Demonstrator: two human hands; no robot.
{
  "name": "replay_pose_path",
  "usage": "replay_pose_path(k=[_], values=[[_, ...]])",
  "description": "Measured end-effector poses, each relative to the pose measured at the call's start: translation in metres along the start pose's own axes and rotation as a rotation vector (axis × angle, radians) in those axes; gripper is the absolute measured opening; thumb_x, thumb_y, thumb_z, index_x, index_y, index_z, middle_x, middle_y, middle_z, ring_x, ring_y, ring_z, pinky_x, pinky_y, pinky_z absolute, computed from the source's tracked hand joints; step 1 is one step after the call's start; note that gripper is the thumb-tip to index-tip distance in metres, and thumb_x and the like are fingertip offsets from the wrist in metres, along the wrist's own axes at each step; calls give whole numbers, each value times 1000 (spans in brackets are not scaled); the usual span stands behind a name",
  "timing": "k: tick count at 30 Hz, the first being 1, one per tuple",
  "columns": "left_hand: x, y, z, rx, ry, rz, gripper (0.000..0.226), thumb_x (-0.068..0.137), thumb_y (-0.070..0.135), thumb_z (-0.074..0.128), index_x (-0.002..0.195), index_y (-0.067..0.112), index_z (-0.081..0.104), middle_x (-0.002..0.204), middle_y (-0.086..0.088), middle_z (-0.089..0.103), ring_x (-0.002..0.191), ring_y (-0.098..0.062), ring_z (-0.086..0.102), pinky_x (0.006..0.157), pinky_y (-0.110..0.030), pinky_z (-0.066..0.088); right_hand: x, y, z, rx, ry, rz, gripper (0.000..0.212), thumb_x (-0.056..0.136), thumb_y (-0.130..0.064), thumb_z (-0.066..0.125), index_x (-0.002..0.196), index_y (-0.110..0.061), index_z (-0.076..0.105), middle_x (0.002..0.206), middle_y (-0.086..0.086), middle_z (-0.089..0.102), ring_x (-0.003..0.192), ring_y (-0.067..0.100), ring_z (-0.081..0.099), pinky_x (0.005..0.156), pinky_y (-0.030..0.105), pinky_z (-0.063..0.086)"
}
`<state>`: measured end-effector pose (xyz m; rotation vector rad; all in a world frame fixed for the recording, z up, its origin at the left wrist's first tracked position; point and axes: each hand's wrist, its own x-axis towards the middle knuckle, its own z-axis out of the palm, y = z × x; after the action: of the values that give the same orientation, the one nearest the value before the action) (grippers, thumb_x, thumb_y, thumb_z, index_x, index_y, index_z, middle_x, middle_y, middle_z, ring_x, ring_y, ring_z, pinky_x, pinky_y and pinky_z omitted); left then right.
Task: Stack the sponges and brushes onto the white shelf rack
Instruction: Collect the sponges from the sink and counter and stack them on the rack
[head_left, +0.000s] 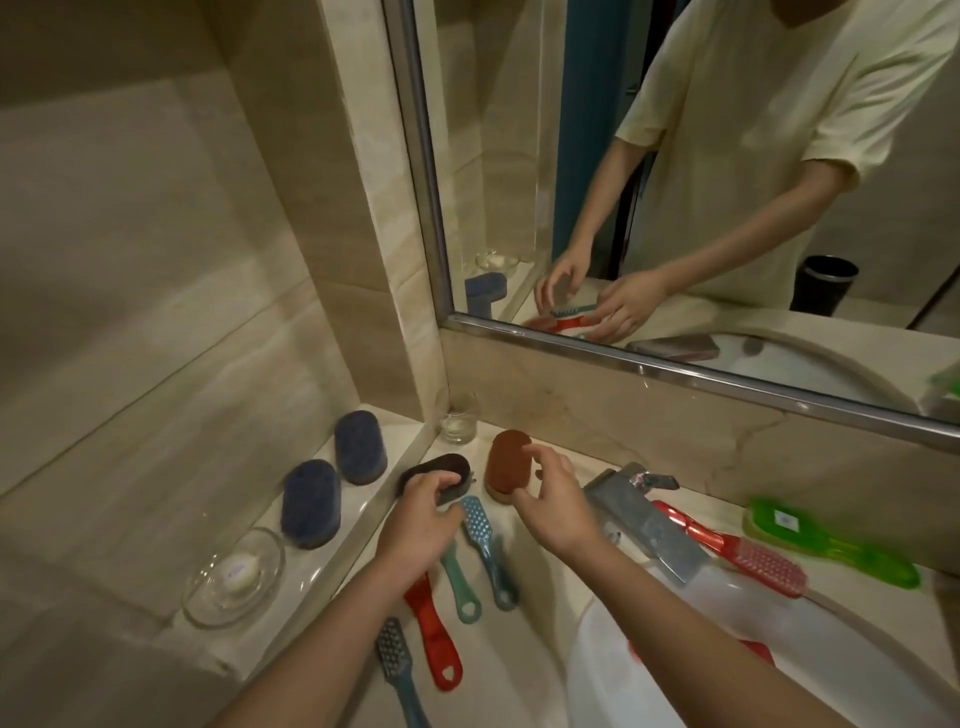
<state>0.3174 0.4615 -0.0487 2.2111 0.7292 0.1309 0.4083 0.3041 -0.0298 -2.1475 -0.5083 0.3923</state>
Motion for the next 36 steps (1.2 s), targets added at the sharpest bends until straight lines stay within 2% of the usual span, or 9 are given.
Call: replay_pose_path(k=[4, 12, 16, 20, 24, 27, 30, 33, 36], values=[[26, -4, 1, 55, -10, -23, 42, 85, 15, 63, 125, 25, 56, 132, 1, 50, 118, -15, 53, 102, -35, 44, 25, 12, 11, -14, 7, 61, 58, 83, -17, 61, 138, -18, 44, 135, 9, 45, 122, 25, 48, 102, 31, 38], [61, -16, 11, 274, 4, 69, 52, 83, 14, 64, 133, 24, 51, 135, 1, 49, 123, -17, 47, 103, -27, 37, 64, 34, 43, 0, 31, 101, 59, 83, -28, 66, 138, -23, 44, 139, 3, 40, 126, 24, 42, 103, 34, 39], [69, -22, 11, 345, -14, 83, 59, 83, 14, 63, 140, 22, 46, 139, 1, 48, 129, -17, 42, 110, -33, 34, 79, 39, 56, -36, -1, 108, 78, 81, -32, 70, 149, -28, 32, 158, 4, 17, 142, 25, 26, 114, 37, 31], [74, -24, 8, 419, -59, 87, 65, 85, 18, 62, 145, 24, 38, 144, 4, 42, 133, -15, 37, 113, -34, 31, 87, 44, 65, -49, -1, 140, 85, 77, -37, 72, 150, -34, 27, 161, 1, 6, 146, 24, 17, 113, 38, 32], [76, -22, 8, 461, -81, 89, 67, 87, 17, 60, 148, 25, 32, 147, 6, 38, 136, -14, 33, 115, -32, 27, 93, 44, 67, -164, 2, 167, 89, 73, -40, 70, 151, -32, 27, 158, 6, 18, 140, 27, 23, 113, 39, 32], [76, -21, 8, 471, -68, 120, 67, 88, 17, 59, 148, 24, 31, 146, 4, 38, 136, -15, 32, 115, -32, 26, 93, 41, 65, -145, 9, 196, 90, 70, -35, 68, 151, -29, 28, 150, 5, 29, 132, 27, 29, 109, 37, 36], [73, -19, 9, 381, -14, 126, 66, 89, 24, 59, 148, 24, 32, 147, 3, 37, 138, -16, 32, 115, -34, 28, 87, 36, 61, -24, 32, 206, 88, 71, -35, 67, 151, -28, 30, 148, 5, 33, 130, 25, 29, 109, 35, 35], [68, -14, 15, 169, 96, 113, 60, 91, 29, 57, 147, 23, 35, 144, 2, 42, 134, -16, 37, 111, -34, 32, 76, 25, 55, 130, 77, 199, 83, 75, -34, 68, 150, -28, 32, 147, 4, 36, 133, 23, 28, 106, 29, 30], [58, -2, 19, -161, 187, -4, 46, 95, 33, 51, 140, 27, 43, 132, 9, 50, 123, -9, 46, 98, -21, 37, 63, 9, 44, 252, 121, 186, 78, 76, -29, 69, 147, -26, 38, 144, 3, 41, 133, 21, 34, 109, 28, 31]])
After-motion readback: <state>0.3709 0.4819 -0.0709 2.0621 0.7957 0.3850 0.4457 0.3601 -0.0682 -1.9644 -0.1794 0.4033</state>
